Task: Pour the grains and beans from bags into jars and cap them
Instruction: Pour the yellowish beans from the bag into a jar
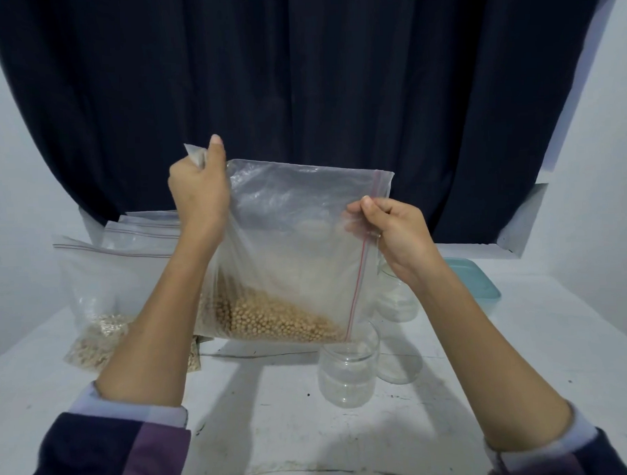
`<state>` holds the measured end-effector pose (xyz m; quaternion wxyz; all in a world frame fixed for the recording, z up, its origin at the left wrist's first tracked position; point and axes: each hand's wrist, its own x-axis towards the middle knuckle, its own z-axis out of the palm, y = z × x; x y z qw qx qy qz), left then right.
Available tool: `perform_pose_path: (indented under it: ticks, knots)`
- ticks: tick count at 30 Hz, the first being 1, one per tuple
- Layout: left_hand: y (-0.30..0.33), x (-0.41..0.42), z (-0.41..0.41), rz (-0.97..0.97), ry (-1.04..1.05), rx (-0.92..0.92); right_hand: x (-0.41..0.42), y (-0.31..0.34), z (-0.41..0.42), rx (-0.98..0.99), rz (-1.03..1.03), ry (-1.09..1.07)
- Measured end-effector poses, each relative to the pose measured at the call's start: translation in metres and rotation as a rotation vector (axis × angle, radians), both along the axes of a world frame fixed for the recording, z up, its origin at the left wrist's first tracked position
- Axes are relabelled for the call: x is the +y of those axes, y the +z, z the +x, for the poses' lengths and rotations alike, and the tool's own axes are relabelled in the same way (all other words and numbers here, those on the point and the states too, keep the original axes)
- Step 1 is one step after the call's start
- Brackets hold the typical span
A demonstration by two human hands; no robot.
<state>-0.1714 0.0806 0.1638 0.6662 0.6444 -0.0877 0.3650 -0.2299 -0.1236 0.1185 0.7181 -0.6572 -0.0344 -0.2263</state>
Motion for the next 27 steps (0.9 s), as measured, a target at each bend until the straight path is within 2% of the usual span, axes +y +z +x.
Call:
perform_pose_path:
  ticks: [11, 27]
  knots:
    - [-0.0001, -0.0012, 0.0007, -0.06, -0.002, -0.031, -0.0013, -0.0005, -0.0009, 0.006, 0.113, 0.027]
    - [0.0025, -0.0052, 0.0012, -0.088, 0.023, -0.053, -0.0025, -0.0004, -0.0015, -0.021, 0.043, 0.055]
